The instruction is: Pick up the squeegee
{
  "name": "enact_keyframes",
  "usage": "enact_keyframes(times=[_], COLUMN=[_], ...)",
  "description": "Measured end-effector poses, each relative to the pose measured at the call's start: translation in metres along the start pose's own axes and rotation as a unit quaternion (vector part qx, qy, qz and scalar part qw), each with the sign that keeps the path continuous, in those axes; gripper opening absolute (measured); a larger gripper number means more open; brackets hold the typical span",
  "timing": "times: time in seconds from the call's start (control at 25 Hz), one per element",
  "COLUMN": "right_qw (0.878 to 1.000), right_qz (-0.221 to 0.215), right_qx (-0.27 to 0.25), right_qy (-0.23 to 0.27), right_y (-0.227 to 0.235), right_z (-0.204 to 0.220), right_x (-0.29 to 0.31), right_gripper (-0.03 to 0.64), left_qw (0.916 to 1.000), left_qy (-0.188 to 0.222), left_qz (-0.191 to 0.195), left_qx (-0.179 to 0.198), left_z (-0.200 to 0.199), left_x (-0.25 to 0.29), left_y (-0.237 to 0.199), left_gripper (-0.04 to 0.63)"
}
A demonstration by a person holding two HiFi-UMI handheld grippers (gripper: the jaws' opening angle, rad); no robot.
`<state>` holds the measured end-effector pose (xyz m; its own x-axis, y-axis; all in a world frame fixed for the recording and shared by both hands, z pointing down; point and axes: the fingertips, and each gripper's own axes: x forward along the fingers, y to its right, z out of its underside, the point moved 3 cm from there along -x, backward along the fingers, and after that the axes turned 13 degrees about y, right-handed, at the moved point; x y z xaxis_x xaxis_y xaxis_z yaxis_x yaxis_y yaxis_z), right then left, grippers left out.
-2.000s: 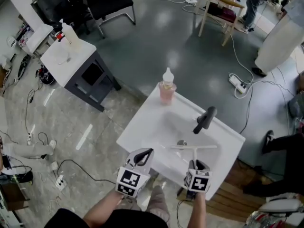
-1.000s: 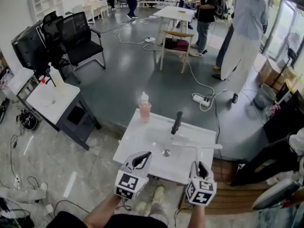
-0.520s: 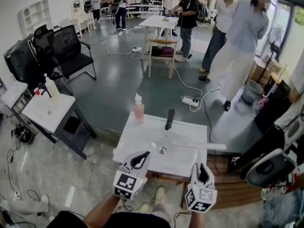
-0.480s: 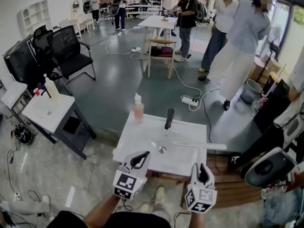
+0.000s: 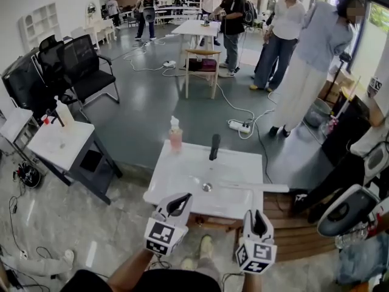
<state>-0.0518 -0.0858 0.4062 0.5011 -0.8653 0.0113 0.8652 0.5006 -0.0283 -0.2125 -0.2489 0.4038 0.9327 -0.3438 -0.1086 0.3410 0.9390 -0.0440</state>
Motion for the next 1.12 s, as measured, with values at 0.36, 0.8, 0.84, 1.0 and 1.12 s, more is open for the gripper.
enact_keyframes(times=[0.36, 0.8, 0.84, 1.0, 1.12], right_qw=[1.0, 1.0, 1.0, 1.0, 1.0], right_qz=[-0.005, -0.005, -0.005, -0.004, -0.004], right_qx=[-0.006, -0.009, -0.009, -0.009, -0.01], right_qy=[-0.013, -0.017, -0.017, -0.015, -0.017], right_y=[0.0, -0.001, -0.001, 0.0, 0.001], right_z=[0.011, 0.014, 0.014, 0.012, 0.014], right_x=[0.007, 0.012, 0.012, 0.012, 0.011], right_gripper=[0.08, 0.08, 0.08, 0.08, 0.08], left_qw=[1.0, 1.0, 1.0, 1.0, 1.0], left_qy=[0.0, -0.006, -0.006, -0.006, -0.006], left_qz=[-0.003, -0.005, -0.005, -0.005, -0.006], left_qx=[0.0, -0.001, -0.002, -0.003, -0.002], left_z=[0.001, 0.008, 0.008, 0.006, 0.005], left_x=[0.004, 0.005, 0.005, 0.006, 0.006], left_y=[-0.003, -0.007, -0.007, -0.007, -0.006], left_gripper=[0.003, 0.003, 0.003, 0.003, 0.003])
